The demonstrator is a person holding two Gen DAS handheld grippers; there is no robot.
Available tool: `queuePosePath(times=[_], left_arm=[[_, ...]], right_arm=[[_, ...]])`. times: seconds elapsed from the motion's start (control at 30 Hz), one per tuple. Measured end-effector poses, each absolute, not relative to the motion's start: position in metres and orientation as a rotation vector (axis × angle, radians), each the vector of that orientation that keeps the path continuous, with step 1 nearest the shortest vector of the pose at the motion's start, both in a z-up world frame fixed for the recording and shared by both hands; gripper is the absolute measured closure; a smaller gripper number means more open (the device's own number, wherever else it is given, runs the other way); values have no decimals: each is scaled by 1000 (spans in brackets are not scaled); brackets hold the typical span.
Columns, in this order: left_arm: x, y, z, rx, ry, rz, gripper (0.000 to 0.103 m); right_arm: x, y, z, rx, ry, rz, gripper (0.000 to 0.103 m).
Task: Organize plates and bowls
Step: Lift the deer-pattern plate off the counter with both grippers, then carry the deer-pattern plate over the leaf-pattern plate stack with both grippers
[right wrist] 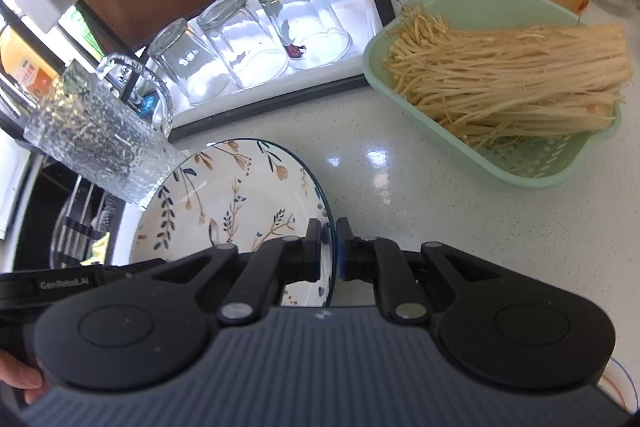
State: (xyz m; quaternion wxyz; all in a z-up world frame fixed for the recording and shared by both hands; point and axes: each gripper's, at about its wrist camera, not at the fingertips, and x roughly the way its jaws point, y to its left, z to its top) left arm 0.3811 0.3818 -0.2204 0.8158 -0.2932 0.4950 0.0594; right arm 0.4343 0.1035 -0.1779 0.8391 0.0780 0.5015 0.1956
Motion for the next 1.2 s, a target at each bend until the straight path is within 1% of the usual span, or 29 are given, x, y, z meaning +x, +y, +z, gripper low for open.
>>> queuePosePath(times=[0.33,0.57,0.87,1.2], left_arm=[[366,372,-174,-633,1011,99,87],[357,344,-150,-598,1004,48,87],[345,302,-148,-559,1013,-33,87],[331,258,-156,-386,1085,-103,87]], right_arm=[[409,78,-136,193,1003,440,92],[383,48,-111,213,982,421,92],[336,-3,-109,277,957,369,92],[292,-35,-131,314,976,310,92]])
